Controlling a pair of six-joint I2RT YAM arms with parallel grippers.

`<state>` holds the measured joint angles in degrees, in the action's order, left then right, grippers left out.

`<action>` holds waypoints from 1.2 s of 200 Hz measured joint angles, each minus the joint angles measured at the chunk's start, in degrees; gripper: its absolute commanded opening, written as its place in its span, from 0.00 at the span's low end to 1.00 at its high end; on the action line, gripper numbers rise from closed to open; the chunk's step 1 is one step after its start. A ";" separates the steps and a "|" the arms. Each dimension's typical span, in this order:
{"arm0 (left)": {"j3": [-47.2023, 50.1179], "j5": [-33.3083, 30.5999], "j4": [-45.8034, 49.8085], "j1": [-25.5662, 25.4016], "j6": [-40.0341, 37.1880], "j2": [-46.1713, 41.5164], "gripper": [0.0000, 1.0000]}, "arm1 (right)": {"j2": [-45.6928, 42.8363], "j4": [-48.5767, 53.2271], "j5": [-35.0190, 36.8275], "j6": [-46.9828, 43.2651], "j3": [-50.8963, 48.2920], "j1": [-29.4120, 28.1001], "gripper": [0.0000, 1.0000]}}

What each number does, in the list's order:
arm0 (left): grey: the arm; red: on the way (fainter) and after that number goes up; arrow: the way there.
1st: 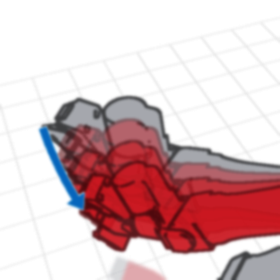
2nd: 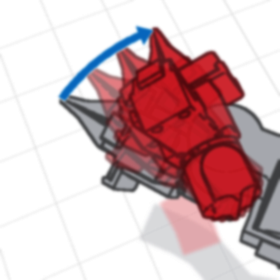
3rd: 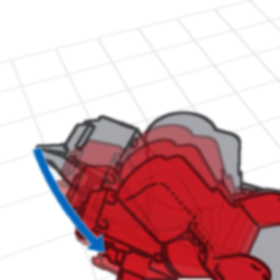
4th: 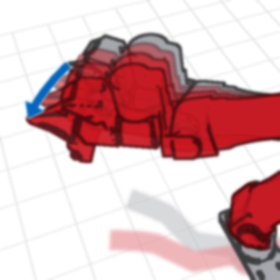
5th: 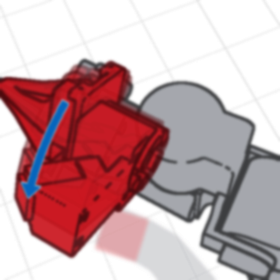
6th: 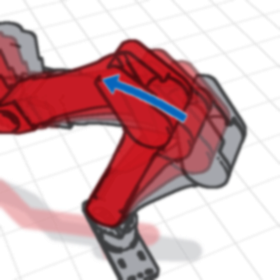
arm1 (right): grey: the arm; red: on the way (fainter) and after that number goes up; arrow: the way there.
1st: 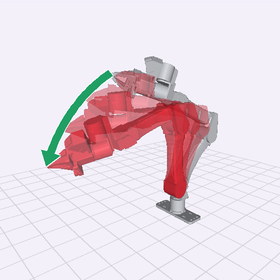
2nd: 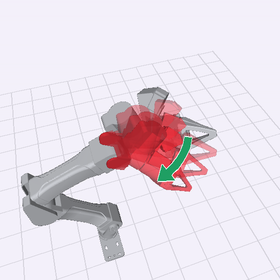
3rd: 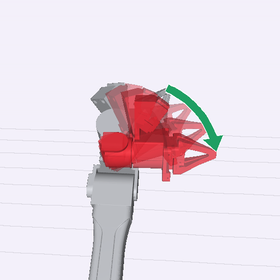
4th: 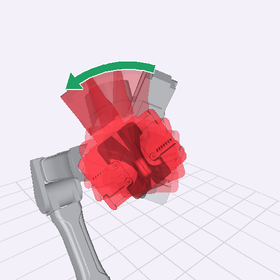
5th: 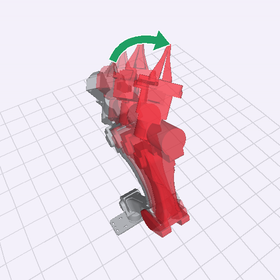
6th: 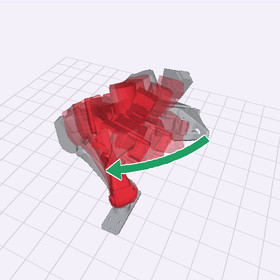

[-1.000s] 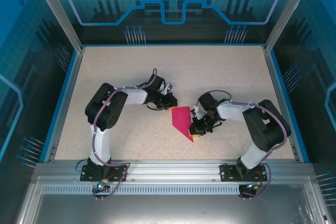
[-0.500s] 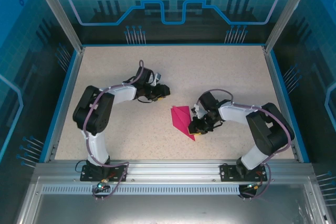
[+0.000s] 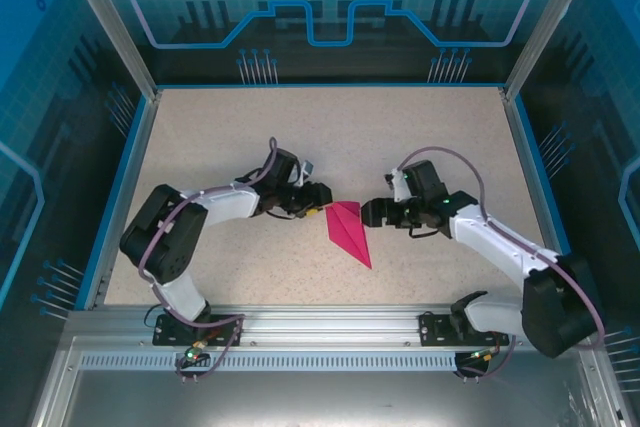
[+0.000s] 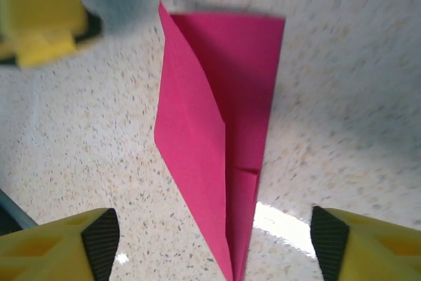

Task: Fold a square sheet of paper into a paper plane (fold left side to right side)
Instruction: Turn over the paper at the center of the table.

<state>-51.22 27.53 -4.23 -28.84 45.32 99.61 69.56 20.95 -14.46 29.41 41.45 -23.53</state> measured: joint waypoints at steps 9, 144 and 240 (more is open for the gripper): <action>0.00 0.07 -0.74 -1.07 0.87 1.11 0.47 | -1.95 -1.11 0.11 0.24 -1.03 1.09 0.97; -5.40 0.61 -2.82 -4.55 3.85 9.73 0.23 | -32.63 -14.58 5.11 4.28 -18.64 6.19 0.99; -6.86 0.83 -2.03 -3.30 1.03 1.97 0.04 | -28.04 -13.18 -8.48 5.86 -19.23 16.87 0.99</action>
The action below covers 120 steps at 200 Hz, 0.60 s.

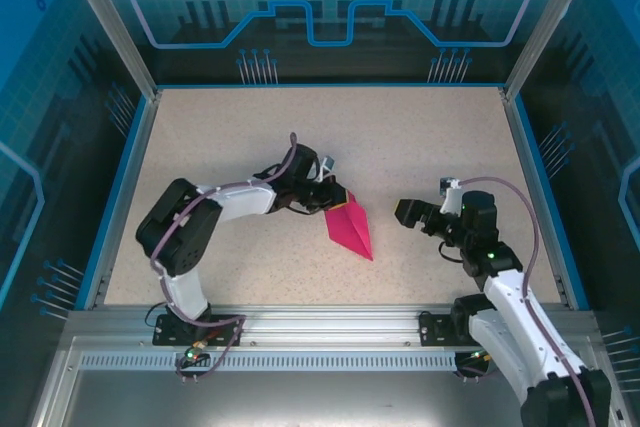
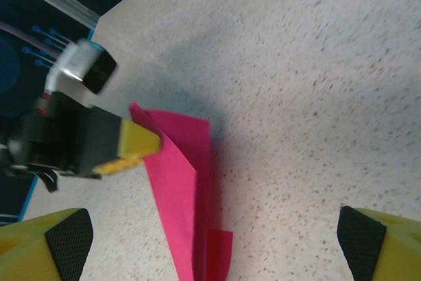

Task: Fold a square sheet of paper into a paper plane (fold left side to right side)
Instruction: Turn over the paper at the center of the table.

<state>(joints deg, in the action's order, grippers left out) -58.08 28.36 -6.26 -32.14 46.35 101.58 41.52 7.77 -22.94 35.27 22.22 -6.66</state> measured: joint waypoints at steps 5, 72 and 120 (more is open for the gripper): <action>-0.09 0.02 0.13 0.44 -0.22 -1.46 0.04 | 1.29 -0.57 -2.12 0.00 0.00 0.66 0.99; -2.93 1.62 0.37 4.85 -3.02 -15.87 0.04 | 18.60 -17.84 -27.43 7.72 5.40 2.40 0.99; -5.64 3.87 -0.61 4.83 -3.17 -18.03 0.04 | 23.98 -26.21 -32.96 12.41 11.34 -3.23 0.99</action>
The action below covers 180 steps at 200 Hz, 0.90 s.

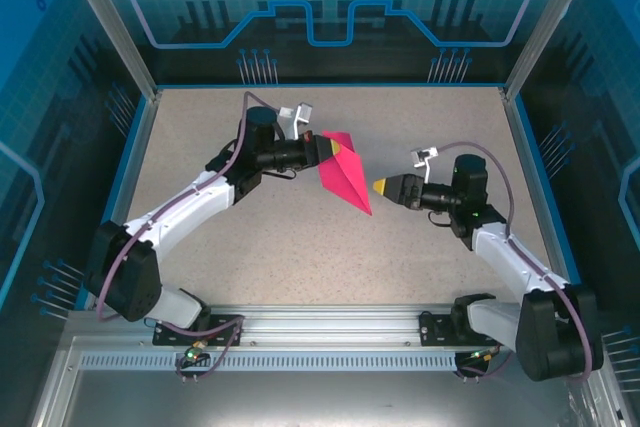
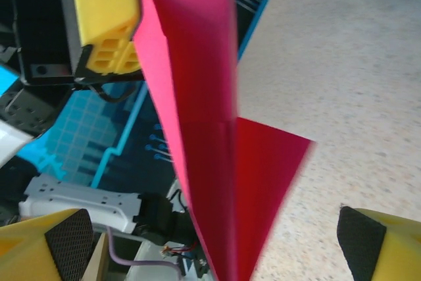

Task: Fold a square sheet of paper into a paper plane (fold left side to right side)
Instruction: Turn over the paper at the center of the table.

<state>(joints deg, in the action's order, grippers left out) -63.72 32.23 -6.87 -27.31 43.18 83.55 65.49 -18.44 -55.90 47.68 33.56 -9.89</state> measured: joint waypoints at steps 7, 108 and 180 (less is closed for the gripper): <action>-0.04 0.39 -0.20 0.00 0.20 -0.04 0.04 | 0.87 -1.01 -0.15 0.79 0.48 -0.59 0.99; -0.09 2.16 -2.84 0.00 1.92 -1.79 0.05 | 6.25 -7.43 -0.46 10.19 0.85 -4.76 0.89; 1.27 2.34 -4.46 0.00 3.48 -1.79 0.05 | 6.21 -9.20 -1.20 13.90 3.87 -5.22 0.48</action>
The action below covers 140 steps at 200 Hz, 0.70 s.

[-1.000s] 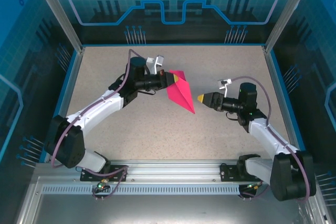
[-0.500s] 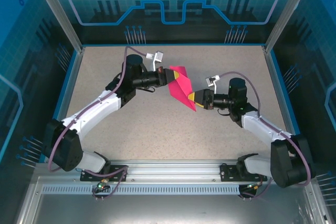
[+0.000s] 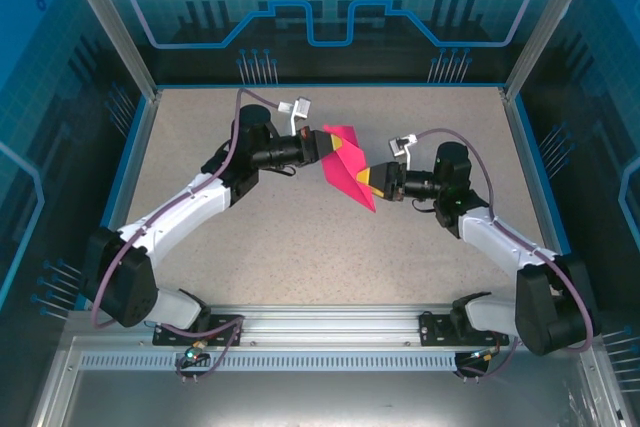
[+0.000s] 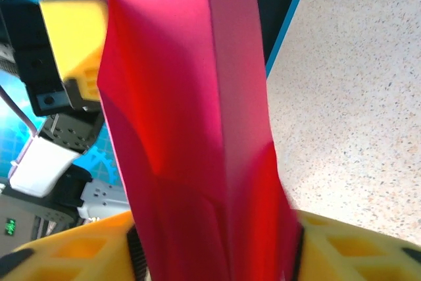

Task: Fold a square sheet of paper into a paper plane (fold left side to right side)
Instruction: Turn over the paper at the center of the table.

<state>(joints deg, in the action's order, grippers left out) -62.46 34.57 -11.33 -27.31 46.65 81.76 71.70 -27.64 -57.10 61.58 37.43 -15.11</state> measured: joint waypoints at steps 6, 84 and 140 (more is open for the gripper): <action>0.15 0.02 0.09 0.00 0.00 0.00 0.05 | -0.04 0.44 0.02 -0.24 0.20 0.00 0.46; 1.36 0.00 0.13 0.00 -0.02 0.07 0.08 | -0.66 6.95 0.15 -3.63 1.77 -0.02 0.14; 1.77 -0.42 1.57 0.11 -1.03 0.42 0.57 | -2.10 15.89 2.10 -9.51 3.78 -0.02 0.00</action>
<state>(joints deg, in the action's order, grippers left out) -60.69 34.15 -9.76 -27.20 45.63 82.17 69.60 -11.75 -55.00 52.07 41.21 -15.14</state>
